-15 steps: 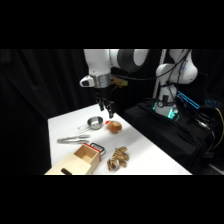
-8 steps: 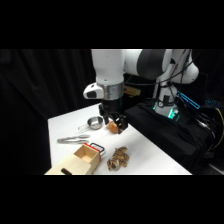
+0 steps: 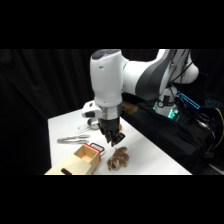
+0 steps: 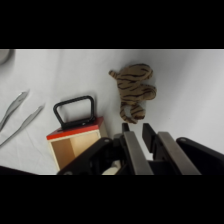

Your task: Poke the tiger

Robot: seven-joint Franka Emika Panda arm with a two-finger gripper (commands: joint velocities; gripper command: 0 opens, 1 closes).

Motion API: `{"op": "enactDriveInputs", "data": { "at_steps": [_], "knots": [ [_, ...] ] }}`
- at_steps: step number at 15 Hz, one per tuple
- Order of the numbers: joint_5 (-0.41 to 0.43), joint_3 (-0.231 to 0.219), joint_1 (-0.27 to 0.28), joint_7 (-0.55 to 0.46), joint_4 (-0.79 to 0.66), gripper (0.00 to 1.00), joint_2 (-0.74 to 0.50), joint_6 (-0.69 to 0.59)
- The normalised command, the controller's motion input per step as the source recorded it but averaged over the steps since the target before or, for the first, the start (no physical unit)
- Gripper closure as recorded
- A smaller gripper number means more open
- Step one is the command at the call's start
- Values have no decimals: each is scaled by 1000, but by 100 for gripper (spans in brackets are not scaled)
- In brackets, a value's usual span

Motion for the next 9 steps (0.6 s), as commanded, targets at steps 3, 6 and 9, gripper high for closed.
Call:
{"op": "enactDriveInputs", "data": {
  "at_steps": [3, 6, 9],
  "knots": [
    [-157, -10, 74, 32, -15, 99, 116, 214],
    [-140, -7, 61, 18, -62, 94, 153, 273],
    [-143, -34, 32, -17, -30, 93, 211, 278]
  ]
}}
